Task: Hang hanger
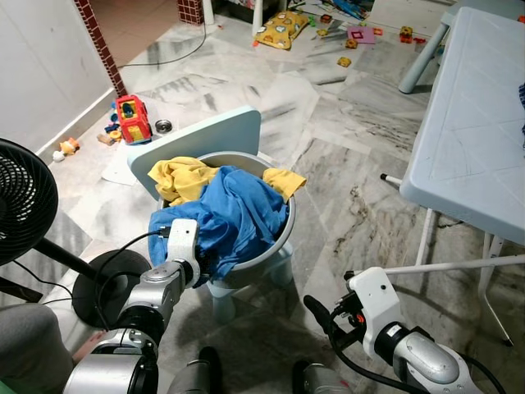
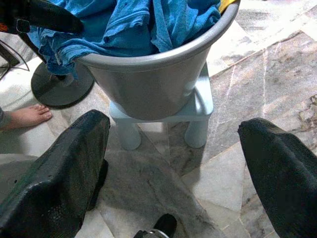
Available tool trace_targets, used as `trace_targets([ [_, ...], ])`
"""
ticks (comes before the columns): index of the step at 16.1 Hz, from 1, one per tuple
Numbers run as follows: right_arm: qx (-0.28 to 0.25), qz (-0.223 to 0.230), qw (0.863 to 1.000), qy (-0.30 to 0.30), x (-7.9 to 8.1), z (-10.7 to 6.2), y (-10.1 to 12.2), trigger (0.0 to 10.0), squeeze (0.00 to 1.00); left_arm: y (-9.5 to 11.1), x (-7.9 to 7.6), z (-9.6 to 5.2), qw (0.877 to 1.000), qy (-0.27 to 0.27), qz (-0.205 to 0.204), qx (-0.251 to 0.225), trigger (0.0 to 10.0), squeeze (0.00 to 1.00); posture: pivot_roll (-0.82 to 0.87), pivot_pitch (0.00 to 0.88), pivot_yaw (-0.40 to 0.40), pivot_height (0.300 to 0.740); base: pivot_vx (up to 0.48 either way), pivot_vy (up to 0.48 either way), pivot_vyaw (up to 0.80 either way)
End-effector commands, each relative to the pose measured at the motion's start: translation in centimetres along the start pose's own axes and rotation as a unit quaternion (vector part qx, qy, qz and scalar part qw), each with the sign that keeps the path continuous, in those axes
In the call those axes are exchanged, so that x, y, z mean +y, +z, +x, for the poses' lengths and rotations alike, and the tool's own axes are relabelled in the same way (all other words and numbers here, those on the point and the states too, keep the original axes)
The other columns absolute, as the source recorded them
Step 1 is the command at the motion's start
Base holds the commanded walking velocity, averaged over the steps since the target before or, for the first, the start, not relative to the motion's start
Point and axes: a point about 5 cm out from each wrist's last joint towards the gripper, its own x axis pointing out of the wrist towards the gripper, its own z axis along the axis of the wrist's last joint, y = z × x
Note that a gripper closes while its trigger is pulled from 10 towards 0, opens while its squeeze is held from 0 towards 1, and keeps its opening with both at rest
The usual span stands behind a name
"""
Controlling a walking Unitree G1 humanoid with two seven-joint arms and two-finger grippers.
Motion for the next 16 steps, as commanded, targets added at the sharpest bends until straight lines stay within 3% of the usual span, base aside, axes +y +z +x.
trace_targets([
  [1,0.006,-0.003,1.0,-0.003,0.1,-0.1,-0.1,10.0,0.0,-1.6,0.1,-0.1,0.999,-0.004,0.0,0.035,0.0,0.0,-0.3,0.238,0.015,0.74,0.0,0.0,0.0],
  [6,0.003,-0.006,1.0,-0.003,0.0,0.4,0.0,10.0,0.0,0.1,0.7,-0.1,1.0,0.014,-0.01,-0.004,0.0,0.0,-0.29,0.219,0.016,0.74,0.0,0.0,0.0],
  [8,0.002,-0.006,1.0,-0.004,-0.1,0.6,0.1,10.0,0.0,1.6,0.1,0.1,0.999,-0.008,-0.023,-0.036,0.0,0.0,-0.28,0.217,0.015,0.74,0.0,0.0,0.0],
  [16,-0.001,-0.007,1.0,-0.013,-0.3,0.7,0.1,10.0,0.0,2.5,-0.3,0.3,0.998,-0.021,-0.036,-0.048,0.0,0.0,-0.29,0.212,0.021,0.74,0.0,0.0,0.0],
])
